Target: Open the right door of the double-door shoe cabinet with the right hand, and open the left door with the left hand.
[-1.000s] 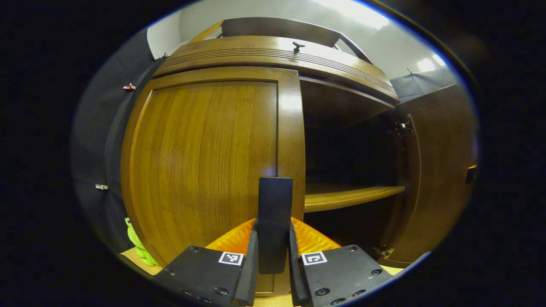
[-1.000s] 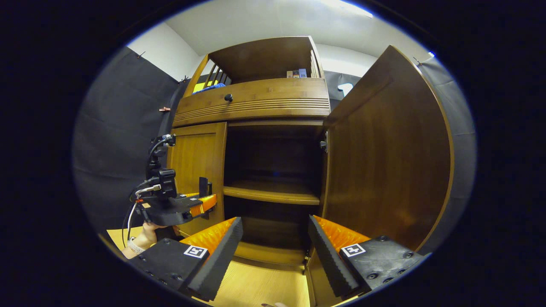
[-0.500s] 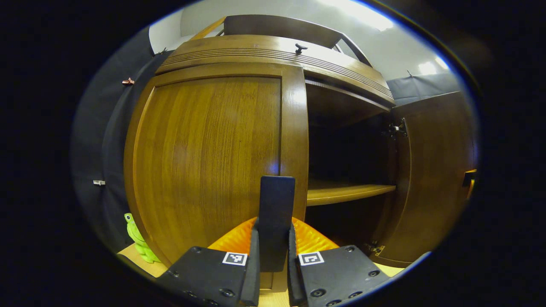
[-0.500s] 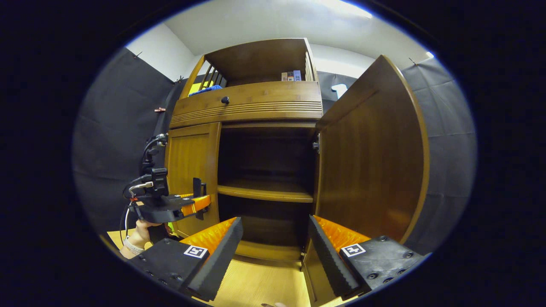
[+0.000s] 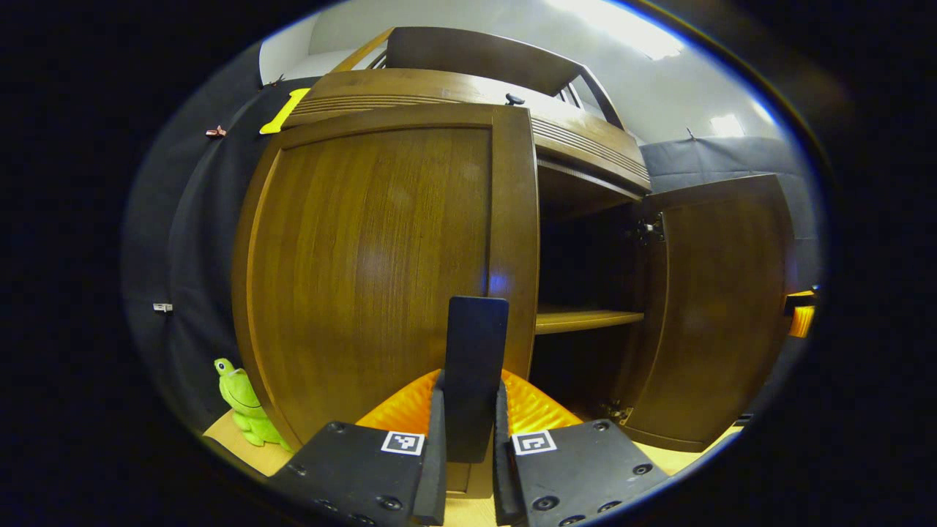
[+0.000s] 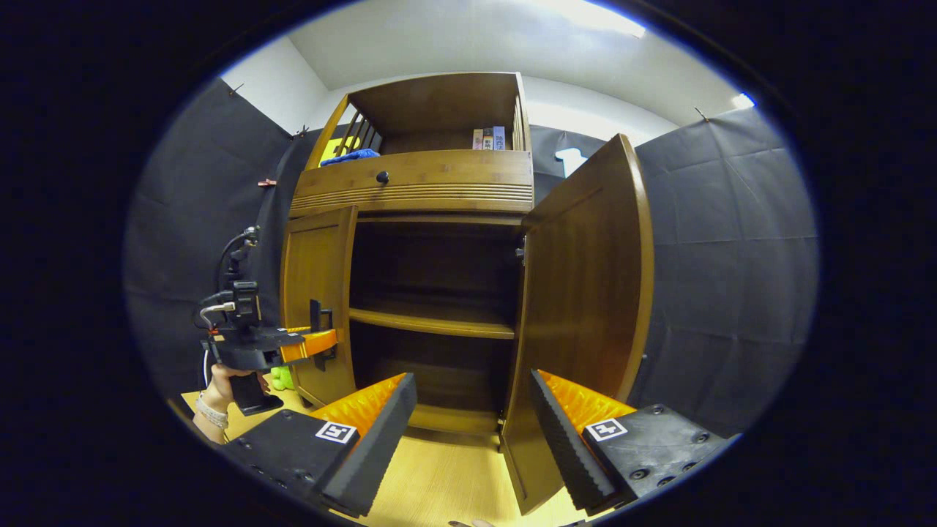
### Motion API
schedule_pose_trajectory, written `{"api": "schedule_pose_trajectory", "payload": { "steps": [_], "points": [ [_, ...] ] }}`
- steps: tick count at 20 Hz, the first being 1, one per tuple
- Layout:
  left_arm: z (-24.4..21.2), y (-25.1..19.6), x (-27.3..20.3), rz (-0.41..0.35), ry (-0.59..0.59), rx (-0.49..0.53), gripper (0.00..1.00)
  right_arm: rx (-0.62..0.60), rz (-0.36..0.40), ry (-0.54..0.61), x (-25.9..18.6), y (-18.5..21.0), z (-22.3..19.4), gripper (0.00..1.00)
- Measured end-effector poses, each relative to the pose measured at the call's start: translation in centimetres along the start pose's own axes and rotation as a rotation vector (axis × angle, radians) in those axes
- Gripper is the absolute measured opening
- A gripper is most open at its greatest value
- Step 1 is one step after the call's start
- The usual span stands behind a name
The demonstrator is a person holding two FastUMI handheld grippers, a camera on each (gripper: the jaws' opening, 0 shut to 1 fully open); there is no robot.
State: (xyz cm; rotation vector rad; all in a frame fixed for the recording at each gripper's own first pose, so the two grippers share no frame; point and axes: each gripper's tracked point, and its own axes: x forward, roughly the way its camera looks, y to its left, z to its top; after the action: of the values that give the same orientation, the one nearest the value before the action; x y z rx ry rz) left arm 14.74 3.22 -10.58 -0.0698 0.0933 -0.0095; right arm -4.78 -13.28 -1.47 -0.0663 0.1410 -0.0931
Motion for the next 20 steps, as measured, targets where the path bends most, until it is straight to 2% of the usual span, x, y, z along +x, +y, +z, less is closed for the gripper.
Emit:
{"api": "schedule_pose_trajectory", "payload": {
  "steps": [5,9,12,13,14,15,16,17,18,20],
  "points": [
    [0.0,0.5,-3.2,-0.062,0.005,-0.02,0.29,0.0,-0.021,0.014,-1.0,0.2,-0.5,0.98],
    [0.2,1.3,-5.9,-0.095,0.006,0.002,0.29,0.02,-0.021,0.029,-1.9,0.6,-1.0,0.98],
    [0.3,2.2,-8.0,-0.125,-0.002,-0.003,0.3,0.005,-0.059,0.025,-2.2,-0.2,-1.2,0.95],
    [0.3,2.5,-8.8,-0.132,0.0,-0.006,0.3,-0.002,-0.077,0.025,-2.2,-0.6,-1.3,1.0],
    [0.2,2.8,-9.5,-0.137,0.004,-0.008,0.3,-0.006,-0.092,0.025,-2.2,-0.9,-1.4,0.98],
    [0.4,3.2,-10.2,-0.139,0.002,-0.008,0.3,-0.007,-0.101,0.027,-2.2,-1.0,-1.6,1.0],
    [0.4,3.8,-10.9,-0.137,0.001,-0.002,0.3,-0.005,-0.107,0.028,-2.3,-1.1,-1.8,0.95],
    [0.6,4.2,-11.5,-0.131,-0.003,0.008,0.29,-0.004,-0.113,0.029,-2.4,-1.1,-1.9,0.98],
    [0.7,4.6,-12.1,-0.121,-0.003,0.016,0.29,-0.003,-0.115,0.03,-2.4,-1.1,-2.0,0.95],
    [0.7,5.5,-13.1,-0.097,-0.001,0.029,0.29,-0.001,-0.108,0.032,-2.4,-0.7,-2.1,0.98]
  ]
}}
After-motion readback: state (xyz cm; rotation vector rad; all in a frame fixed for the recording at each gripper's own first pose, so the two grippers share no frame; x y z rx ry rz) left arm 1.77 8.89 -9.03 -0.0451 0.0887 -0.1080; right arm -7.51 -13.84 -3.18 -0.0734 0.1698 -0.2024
